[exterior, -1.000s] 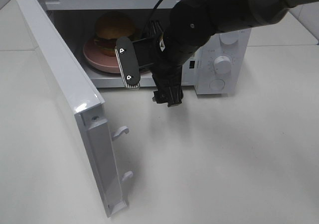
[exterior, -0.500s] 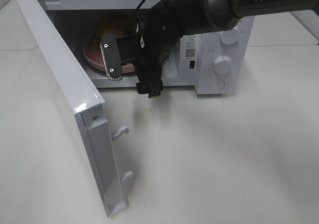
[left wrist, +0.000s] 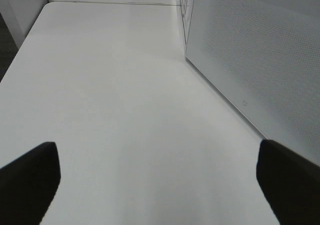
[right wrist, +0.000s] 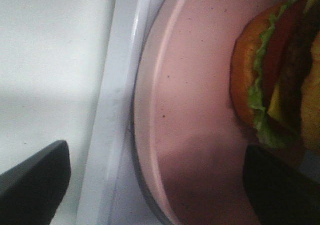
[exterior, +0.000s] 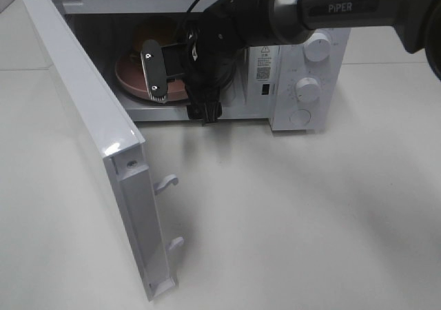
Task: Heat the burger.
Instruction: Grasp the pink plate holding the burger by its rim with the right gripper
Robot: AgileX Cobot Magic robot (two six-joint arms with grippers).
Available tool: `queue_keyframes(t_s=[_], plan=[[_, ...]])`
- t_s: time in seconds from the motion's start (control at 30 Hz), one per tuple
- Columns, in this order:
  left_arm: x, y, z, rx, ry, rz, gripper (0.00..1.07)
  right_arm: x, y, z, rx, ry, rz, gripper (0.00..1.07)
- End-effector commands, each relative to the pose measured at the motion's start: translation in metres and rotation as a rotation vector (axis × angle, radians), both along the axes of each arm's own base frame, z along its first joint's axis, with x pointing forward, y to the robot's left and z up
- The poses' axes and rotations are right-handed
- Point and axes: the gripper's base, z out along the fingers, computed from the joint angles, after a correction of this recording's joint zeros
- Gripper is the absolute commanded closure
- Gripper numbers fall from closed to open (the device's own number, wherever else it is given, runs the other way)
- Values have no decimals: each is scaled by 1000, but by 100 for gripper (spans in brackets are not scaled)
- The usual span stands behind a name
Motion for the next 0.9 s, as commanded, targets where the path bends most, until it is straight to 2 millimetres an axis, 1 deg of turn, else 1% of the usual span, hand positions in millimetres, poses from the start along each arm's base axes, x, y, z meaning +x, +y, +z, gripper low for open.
queue_keyframes(t_s=[0.03,0.17,0.2,0.33,0.4,0.6,0.67,0.7,0.77,0.8,0.83,0.87,0.9], plan=[[-1,0,1,-4,-24,3,7,9,-4,1,15,-8,-25,22],[-1,0,1,-4,-24,3,7,13,-6,-3,18,-5,-37,23],[-1,0,1,-4,-24,3,7,15,-6,-8,18,-3,-36,23],[-1,0,1,-4,-24,3,7,17,-8,-15,17,5,-41,23],[-1,0,1,-4,-24,3,7,18,-9,-23,29,18,-51,24],[-1,0,1,-4,-24,3,7,20,-8,-27,30,20,-51,26],[-1,0,1,-4,-24,3,7,20,-7,-27,32,21,-52,30],[-1,0,1,-4,-24,3,7,20,-7,-27,32,21,-52,30],[-1,0,1,-4,-24,3,7,19,-8,-28,27,26,-54,39],[-1,0,1,-4,-24,3,7,19,-8,-28,27,26,-54,39],[-1,0,1,-4,-24,3,7,19,-8,-28,32,30,-63,48],[-1,0,1,-4,-24,3,7,19,-8,-28,38,32,-71,54],[-1,0,1,-4,-24,3,7,19,-8,-28,38,32,-71,54]])
